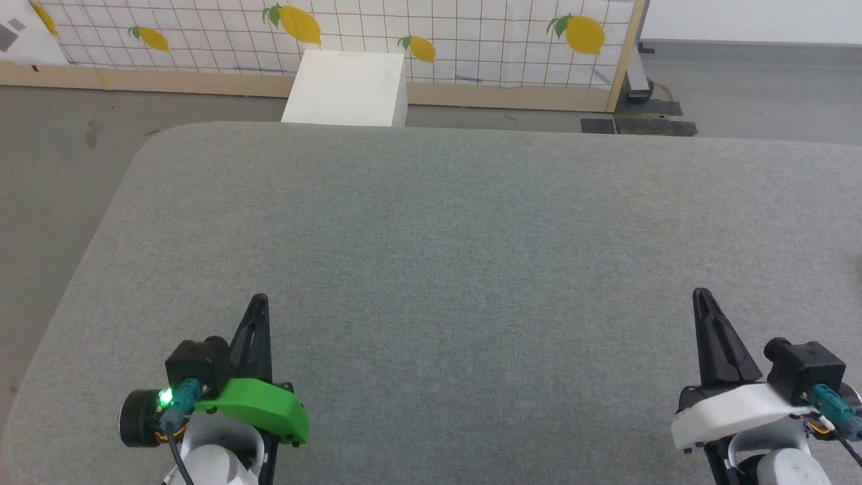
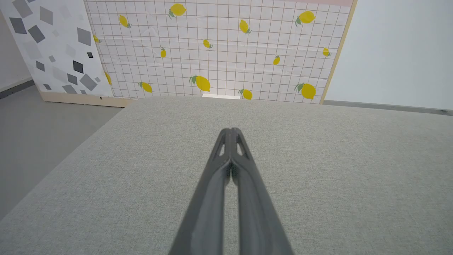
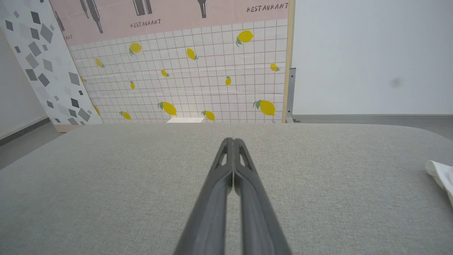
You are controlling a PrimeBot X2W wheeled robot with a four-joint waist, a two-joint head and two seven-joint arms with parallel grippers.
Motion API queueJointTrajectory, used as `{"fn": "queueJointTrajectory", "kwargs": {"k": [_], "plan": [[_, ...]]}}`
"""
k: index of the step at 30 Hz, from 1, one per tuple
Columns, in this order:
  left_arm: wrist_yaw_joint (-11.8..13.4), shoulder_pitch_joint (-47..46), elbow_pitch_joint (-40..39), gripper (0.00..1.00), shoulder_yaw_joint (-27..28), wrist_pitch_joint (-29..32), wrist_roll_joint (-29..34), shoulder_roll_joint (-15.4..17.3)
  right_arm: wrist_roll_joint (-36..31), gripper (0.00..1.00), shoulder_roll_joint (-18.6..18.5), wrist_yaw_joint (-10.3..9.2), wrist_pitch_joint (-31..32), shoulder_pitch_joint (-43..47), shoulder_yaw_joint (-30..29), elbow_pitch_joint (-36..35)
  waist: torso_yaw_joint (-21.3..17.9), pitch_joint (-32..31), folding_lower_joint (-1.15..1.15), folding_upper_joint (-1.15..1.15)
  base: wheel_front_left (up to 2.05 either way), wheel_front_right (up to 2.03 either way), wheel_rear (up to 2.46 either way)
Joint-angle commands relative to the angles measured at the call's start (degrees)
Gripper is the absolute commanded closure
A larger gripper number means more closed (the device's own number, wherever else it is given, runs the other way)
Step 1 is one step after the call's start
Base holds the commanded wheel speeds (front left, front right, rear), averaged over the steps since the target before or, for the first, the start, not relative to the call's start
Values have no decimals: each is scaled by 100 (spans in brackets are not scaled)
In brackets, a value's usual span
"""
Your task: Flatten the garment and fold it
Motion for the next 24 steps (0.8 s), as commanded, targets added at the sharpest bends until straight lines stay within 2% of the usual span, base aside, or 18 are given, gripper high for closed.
{"fn": "queueJointTrajectory", "kwargs": {"k": [1, 24], "plan": [[18, 84, -54, 100, 16, 32, 50, -31, -54, 100, 2, -2, 34, 55, 19, -54, -2, -1, 0, 0, 0, 0, 0], [49, 208, -332, 100, 88, 299, 261, -83, -220, 100, 3, -4, 300, 95, 111, -256, -29, -26, 0, 0, 0, 0, 0]]}}
